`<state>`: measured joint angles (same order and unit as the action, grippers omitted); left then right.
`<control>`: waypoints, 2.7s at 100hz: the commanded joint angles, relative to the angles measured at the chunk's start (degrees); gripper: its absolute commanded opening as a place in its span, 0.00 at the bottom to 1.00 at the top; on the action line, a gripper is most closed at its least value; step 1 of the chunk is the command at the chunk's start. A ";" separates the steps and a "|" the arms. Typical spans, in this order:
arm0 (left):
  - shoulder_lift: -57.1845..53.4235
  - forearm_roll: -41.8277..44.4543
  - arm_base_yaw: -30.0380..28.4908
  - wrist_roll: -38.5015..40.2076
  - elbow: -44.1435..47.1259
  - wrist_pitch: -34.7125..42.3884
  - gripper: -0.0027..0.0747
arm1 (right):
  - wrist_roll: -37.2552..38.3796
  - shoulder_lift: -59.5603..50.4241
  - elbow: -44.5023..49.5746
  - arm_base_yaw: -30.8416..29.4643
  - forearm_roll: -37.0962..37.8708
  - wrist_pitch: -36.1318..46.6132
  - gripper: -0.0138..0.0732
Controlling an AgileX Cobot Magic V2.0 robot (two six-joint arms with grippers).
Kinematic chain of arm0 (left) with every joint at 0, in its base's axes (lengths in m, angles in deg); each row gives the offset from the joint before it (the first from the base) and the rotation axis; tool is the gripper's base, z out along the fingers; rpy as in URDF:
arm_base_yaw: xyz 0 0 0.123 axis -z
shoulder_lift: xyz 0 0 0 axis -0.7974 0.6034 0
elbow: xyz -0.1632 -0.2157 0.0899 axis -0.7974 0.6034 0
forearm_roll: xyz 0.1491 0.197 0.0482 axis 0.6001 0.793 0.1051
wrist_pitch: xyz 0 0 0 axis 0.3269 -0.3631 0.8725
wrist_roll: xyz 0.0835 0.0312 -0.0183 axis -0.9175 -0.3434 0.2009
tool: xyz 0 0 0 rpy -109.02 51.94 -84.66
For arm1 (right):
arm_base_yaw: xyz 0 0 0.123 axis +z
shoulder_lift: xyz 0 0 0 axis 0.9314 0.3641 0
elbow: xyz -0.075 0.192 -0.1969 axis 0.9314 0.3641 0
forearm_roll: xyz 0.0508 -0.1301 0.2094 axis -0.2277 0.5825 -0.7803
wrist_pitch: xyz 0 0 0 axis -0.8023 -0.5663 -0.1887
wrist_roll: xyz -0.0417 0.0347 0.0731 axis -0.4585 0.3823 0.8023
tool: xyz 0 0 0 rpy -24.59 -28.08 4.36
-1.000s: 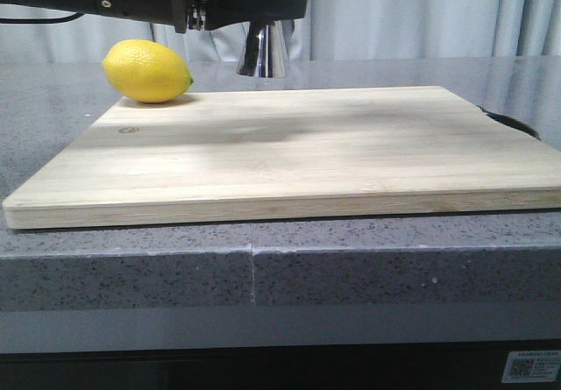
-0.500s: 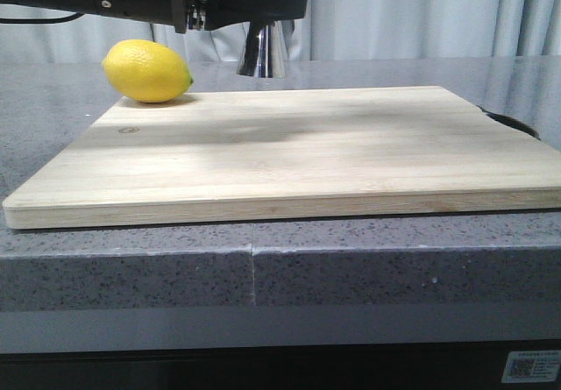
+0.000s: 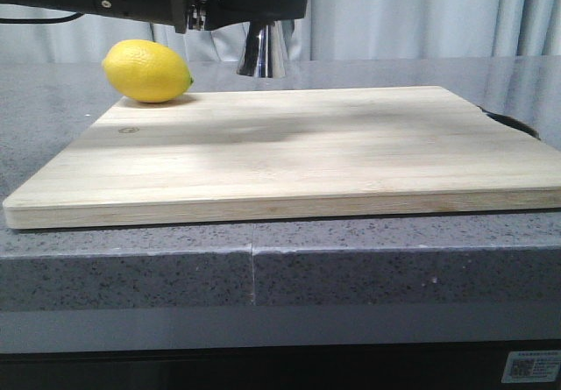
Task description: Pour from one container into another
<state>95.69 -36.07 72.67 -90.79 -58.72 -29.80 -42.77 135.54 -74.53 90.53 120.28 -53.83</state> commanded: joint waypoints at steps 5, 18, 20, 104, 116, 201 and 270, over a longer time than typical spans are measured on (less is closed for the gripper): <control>-2.71 -4.11 0.67 0.01 -1.66 -4.15 0.01 | 0.00 -2.01 -2.16 0.04 -0.75 -1.10 0.41; -2.71 -4.11 0.67 0.01 -1.66 -4.15 0.01 | 0.00 -2.01 -2.16 0.04 -0.75 -1.18 0.41; -2.71 -4.11 0.67 0.01 -1.66 -4.15 0.01 | 0.00 -2.01 -2.16 0.04 -0.75 -1.24 0.41; -2.71 -4.11 0.67 0.01 -1.66 -4.03 0.01 | -0.57 -2.56 -2.16 1.51 0.55 -3.27 0.41; -2.71 -4.11 0.67 0.01 -1.66 -4.03 0.01 | -0.57 -2.56 -2.16 2.09 1.53 -3.91 0.41; -2.71 -4.02 0.67 0.01 -1.66 -4.03 0.01 | -2.79 -2.56 -2.16 2.09 3.84 -5.46 0.41; -2.71 -4.02 0.67 0.01 -1.66 -4.03 0.01 | -4.12 -2.56 -2.21 2.09 3.84 -5.83 0.41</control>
<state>95.69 -35.86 72.67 -90.92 -58.72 -29.80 -46.47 135.54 -74.53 92.52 123.31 -57.62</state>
